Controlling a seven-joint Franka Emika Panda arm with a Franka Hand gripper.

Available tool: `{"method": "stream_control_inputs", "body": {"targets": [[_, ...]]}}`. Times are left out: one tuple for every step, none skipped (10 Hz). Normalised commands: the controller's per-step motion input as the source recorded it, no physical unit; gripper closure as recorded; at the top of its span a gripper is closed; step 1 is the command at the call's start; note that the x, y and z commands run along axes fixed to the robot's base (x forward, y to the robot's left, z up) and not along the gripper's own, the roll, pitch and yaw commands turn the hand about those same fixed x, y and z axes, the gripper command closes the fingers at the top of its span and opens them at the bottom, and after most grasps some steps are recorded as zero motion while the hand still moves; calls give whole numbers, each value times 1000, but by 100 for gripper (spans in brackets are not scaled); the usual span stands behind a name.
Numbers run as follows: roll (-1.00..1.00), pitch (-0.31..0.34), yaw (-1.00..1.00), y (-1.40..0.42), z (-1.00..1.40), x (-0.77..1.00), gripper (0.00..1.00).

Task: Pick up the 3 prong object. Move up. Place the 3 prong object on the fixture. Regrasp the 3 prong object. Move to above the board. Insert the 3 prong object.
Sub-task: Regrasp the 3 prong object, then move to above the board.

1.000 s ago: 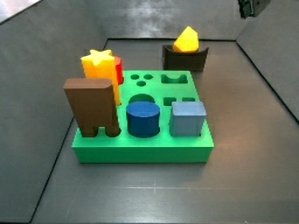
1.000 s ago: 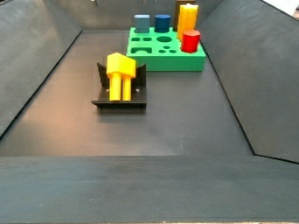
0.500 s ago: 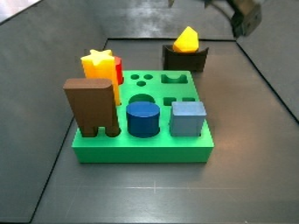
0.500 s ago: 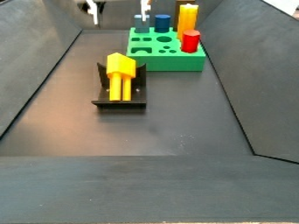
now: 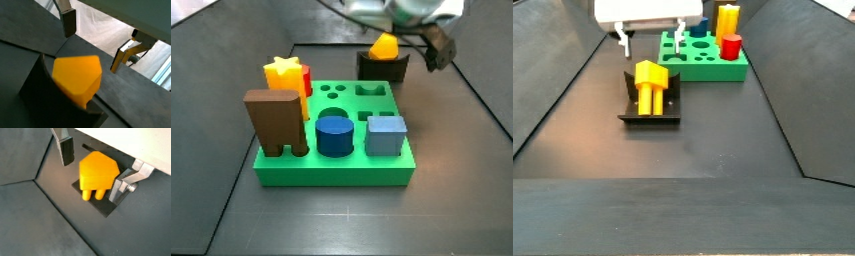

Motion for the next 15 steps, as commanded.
{"method": "stream_control_inputs", "body": {"targets": [[51,-6,48,20,-1000,123,0],[53,-8,50,16,-1000,128,0],[55,-7,47,2,-803,108,0],[61,-11,48,-4,-665,95,0],[63,-11,47,-8,-531,85,0],[65,-12,48,-8,-355,85,0],[64,-9,45,-11,-235,79,0],[0,0,0,0,0,0,100],[128,251,-143,25,1000,-110,100],[88,239,-110,19,1000,-110,100],[54,232,-61,18,1000,-111,100],[-15,219,28,21,1000,-107,100],[-41,203,80,18,1000,-106,100],[-48,152,127,17,1000,-103,100],[-53,123,144,17,1000,-101,100]]}}
